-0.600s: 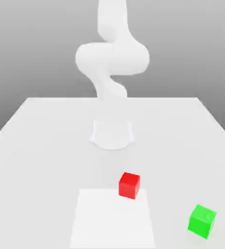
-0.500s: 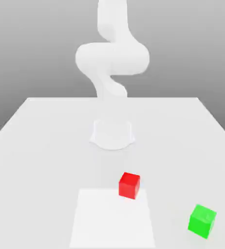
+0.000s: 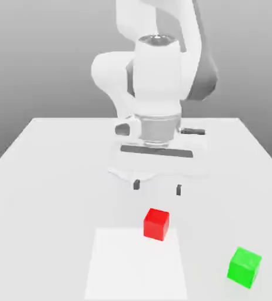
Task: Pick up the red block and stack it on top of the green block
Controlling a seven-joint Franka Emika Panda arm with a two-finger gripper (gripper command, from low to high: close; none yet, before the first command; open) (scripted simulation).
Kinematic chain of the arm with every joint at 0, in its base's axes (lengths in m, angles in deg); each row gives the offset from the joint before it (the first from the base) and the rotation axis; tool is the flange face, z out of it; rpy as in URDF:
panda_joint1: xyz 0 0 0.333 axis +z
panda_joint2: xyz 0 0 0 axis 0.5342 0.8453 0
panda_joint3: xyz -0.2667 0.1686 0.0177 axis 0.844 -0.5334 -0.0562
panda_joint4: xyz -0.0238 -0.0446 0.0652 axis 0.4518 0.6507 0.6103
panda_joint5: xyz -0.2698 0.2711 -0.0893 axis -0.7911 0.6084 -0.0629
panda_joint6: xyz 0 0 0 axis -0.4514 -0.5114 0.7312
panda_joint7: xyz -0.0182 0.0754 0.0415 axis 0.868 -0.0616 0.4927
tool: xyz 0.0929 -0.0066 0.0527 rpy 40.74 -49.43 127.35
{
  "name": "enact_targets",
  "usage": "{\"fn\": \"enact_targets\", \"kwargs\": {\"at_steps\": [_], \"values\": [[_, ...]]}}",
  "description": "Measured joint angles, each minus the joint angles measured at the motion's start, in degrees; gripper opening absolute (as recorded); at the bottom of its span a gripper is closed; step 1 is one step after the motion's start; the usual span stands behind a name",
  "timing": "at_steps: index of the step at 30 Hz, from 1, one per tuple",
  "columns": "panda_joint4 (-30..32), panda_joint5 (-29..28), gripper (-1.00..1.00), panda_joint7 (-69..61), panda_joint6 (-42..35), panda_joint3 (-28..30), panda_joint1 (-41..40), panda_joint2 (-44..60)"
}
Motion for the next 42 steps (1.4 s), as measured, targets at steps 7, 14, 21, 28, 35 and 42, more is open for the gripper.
{"fn": "enact_targets", "kwargs": {"at_steps": [7, 14, 21, 28, 35, 42], "values": [[-0.5, -4.0, 0.0, 3.5, 8.0, 0.3, -0.6, 9.7], [-1.0, -10.1, -1.0, 8.2, 15.2, 7.9, 5.5, 17.8], [-1.1, -10.3, -1.0, 8.3, 15.2, 7.9, 5.5, 17.8], [-0.5, -3.8, -1.0, 3.4, 8.4, 3.4, 2.8, 10.1], [0.9, -2.1, -1.0, 2.5, 1.7, 3.7, 3.6, 2.2], [-6.9, -5.9, -1.0, 3.8, -4.7, 1.9, 5.0, 4.7]]}}
